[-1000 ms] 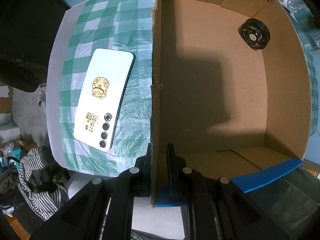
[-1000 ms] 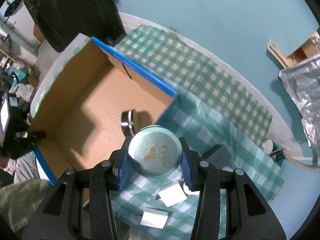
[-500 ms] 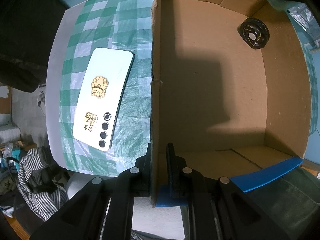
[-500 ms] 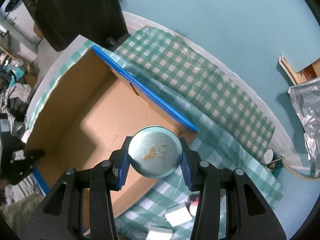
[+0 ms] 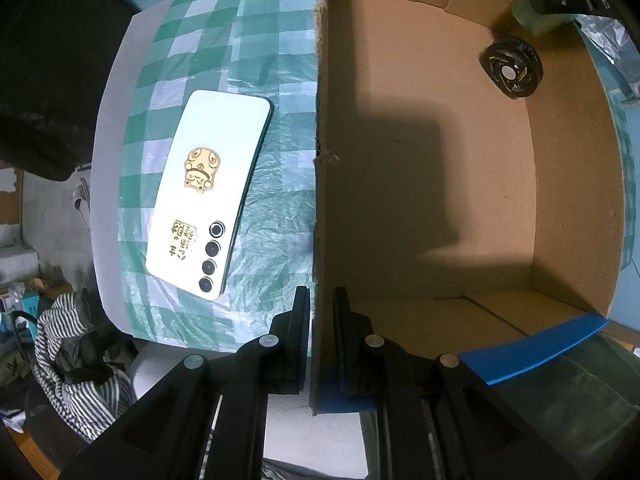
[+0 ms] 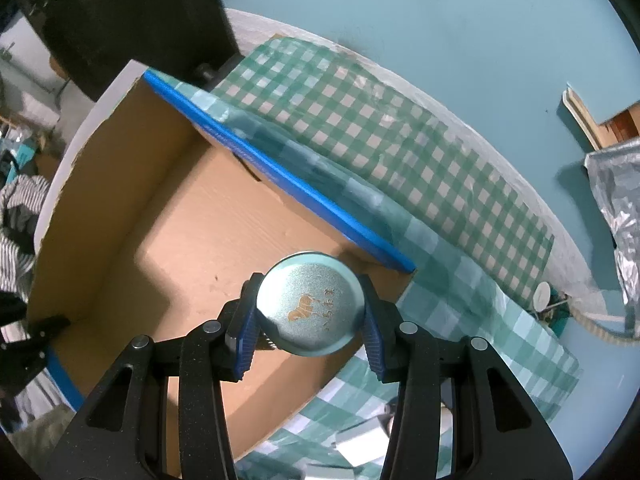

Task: Organize rigid objects
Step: 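Carry the green tin into the box and release it, then return the right gripper to the items and grasp the white square charger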

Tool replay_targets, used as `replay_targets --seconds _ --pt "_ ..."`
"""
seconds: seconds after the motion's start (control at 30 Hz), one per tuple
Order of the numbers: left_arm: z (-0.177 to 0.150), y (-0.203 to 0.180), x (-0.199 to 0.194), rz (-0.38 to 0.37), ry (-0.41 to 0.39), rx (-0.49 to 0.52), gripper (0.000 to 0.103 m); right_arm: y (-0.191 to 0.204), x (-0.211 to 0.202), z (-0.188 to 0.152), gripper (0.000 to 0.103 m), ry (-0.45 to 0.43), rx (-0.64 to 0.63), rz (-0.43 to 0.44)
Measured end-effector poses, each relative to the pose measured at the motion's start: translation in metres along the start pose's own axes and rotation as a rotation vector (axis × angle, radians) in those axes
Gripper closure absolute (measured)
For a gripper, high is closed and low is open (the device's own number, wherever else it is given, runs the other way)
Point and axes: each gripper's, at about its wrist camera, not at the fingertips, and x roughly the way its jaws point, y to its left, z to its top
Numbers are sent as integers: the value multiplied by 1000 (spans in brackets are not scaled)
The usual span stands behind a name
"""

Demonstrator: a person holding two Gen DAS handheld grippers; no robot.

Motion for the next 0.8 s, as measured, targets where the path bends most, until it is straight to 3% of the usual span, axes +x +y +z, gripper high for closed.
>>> replay_targets --seconds 0.17,0.23,0.47,0.8 --pt "1 -3 1 4 4 7 92 -2 -2 0 57 -9 12 5" --pt "2 -4 1 3 5 7 92 -2 -5 0 49 -18 13 16" --pt "2 -7 1 1 7 8 92 -2 -21 1 38 -54 23 -3" --pt "1 -7 -1 1 3 9 92 -8 -50 -12 37 -82 63 1"
